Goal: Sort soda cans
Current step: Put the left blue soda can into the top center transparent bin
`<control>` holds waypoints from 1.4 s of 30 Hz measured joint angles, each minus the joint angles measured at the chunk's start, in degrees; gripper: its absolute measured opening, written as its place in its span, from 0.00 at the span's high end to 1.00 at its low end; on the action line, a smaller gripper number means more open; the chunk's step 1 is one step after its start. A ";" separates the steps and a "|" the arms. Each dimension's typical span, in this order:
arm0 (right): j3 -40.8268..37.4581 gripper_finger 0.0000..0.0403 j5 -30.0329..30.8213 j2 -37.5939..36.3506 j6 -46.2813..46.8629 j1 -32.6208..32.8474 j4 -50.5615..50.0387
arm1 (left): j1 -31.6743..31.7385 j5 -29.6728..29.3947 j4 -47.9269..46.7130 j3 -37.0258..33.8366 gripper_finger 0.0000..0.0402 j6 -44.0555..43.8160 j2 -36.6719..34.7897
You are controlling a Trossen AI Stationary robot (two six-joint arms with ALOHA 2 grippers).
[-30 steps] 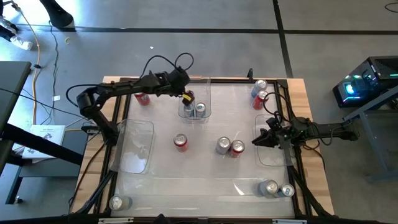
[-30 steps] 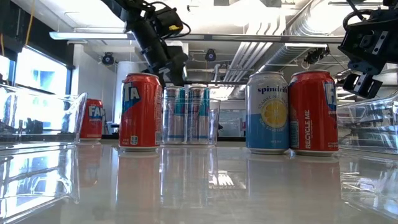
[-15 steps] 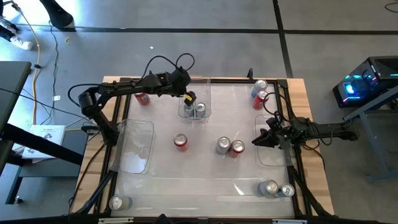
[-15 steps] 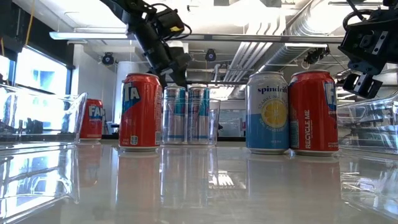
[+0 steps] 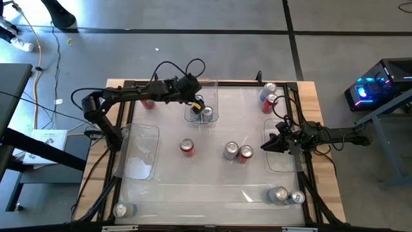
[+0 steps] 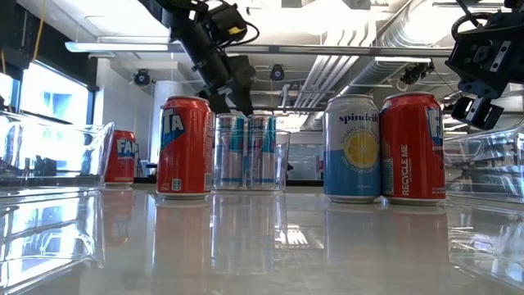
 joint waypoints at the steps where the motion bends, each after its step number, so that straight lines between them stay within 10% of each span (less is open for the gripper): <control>1: 0.00 0.67 0.01 0.00 0.02 0.01 -0.01 | 0.00 -0.01 -0.09 0.00 0.12 0.00 0.60; 24: -0.01 0.67 0.02 0.00 0.02 0.00 0.01 | 0.93 -1.36 -1.56 -0.07 0.14 2.79 3.51; 42: -0.01 0.67 -0.01 0.00 0.00 0.01 0.00 | 4.46 2.49 -0.23 0.00 0.39 4.05 3.51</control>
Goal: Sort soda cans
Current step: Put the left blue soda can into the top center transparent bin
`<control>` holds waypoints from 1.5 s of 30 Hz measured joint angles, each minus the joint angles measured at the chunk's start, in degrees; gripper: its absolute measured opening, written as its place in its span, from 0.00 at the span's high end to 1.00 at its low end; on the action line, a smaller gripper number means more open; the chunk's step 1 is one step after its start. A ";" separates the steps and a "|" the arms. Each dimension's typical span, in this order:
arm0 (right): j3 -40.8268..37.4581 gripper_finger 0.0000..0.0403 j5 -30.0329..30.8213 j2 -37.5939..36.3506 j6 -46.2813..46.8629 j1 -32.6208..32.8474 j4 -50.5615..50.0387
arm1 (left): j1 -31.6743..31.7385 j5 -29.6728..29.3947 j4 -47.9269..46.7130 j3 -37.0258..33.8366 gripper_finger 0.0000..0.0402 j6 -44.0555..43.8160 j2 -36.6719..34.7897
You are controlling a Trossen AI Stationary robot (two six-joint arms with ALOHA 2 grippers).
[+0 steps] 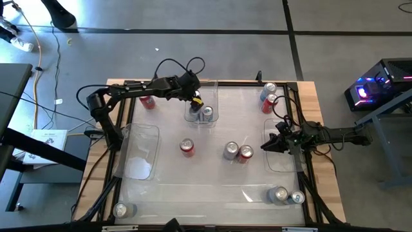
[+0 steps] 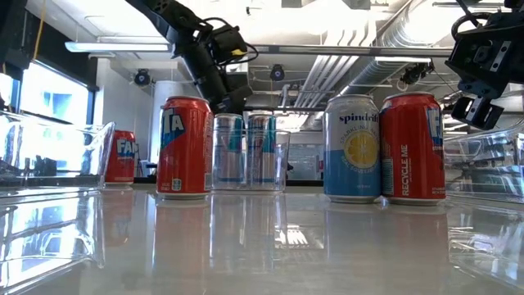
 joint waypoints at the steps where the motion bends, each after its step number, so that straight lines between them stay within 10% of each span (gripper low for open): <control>1: 0.01 0.67 0.02 0.00 0.01 -0.01 0.01 | -0.14 0.02 -0.03 0.00 0.39 0.02 0.00; 45: 0.00 0.67 0.01 0.00 0.01 -0.01 -0.01 | -0.94 2.66 -5.16 0.00 0.31 -1.11 -2.10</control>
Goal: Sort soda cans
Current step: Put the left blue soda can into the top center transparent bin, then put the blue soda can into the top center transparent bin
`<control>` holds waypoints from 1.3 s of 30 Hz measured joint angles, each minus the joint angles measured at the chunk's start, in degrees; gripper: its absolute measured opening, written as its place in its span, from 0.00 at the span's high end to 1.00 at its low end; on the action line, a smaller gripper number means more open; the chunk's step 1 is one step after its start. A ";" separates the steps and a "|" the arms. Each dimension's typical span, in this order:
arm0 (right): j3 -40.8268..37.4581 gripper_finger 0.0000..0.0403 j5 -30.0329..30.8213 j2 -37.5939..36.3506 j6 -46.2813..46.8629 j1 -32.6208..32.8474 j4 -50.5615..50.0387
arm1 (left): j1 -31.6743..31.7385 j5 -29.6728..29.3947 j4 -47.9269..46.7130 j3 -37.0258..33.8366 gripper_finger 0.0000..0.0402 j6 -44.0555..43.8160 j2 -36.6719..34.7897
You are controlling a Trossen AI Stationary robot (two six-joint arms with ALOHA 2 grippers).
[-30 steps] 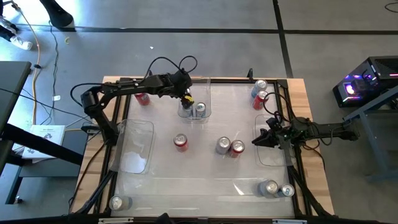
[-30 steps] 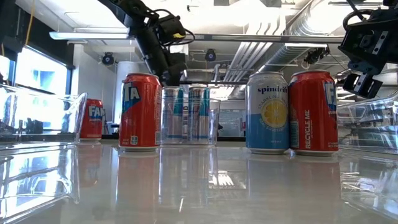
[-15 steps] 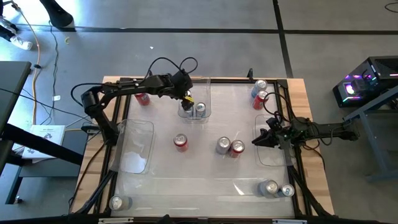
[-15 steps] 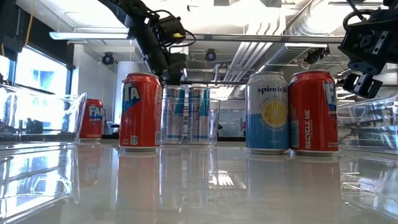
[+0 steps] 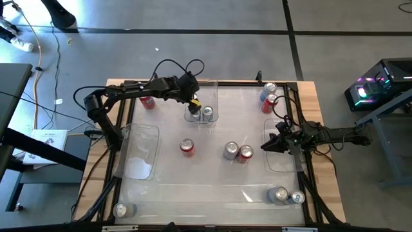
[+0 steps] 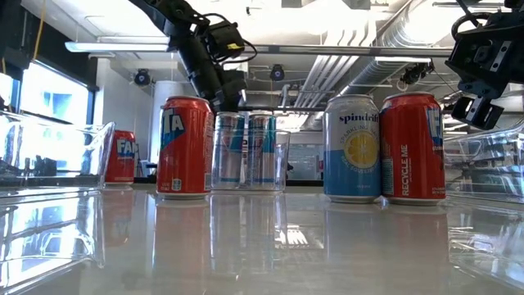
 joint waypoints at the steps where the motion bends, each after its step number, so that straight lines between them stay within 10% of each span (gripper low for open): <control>1: 0.01 0.67 0.01 0.00 0.00 0.01 0.01 | 0.00 0.00 0.00 0.00 0.30 0.00 0.00; 39: 0.01 0.67 0.00 -0.01 0.00 0.02 0.01 | 1.51 0.65 0.28 0.07 0.22 0.08 -5.77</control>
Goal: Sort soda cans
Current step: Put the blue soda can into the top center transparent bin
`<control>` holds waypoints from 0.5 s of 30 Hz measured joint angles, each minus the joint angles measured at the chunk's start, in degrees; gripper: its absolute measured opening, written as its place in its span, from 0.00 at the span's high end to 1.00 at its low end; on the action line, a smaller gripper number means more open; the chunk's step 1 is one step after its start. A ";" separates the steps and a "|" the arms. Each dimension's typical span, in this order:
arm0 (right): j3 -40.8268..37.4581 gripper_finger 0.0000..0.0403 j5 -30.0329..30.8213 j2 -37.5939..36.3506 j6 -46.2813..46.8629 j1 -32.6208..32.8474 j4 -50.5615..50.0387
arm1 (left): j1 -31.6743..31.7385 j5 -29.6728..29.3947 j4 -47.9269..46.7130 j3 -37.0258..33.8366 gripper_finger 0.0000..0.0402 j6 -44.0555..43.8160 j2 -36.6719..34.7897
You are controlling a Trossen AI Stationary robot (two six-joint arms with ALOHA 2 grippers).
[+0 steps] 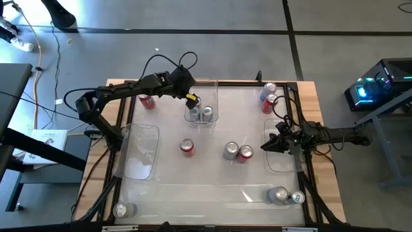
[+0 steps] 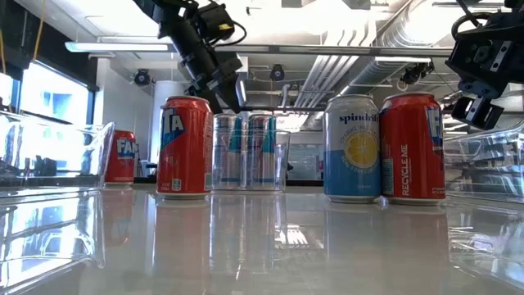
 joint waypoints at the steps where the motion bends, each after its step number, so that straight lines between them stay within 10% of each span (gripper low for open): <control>1: 0.00 0.67 0.01 -0.01 -0.01 -0.02 0.00 | 0.00 -0.02 0.03 0.00 0.22 0.62 0.00; 9: 0.00 0.67 -0.01 -0.01 0.00 -0.01 0.01 | -2.43 -7.62 -4.81 -0.48 0.23 4.85 -5.58; 15: 0.00 0.67 0.01 -0.01 -0.01 -0.02 -0.01 | -7.98 -7.17 9.62 -13.69 0.25 6.28 -17.23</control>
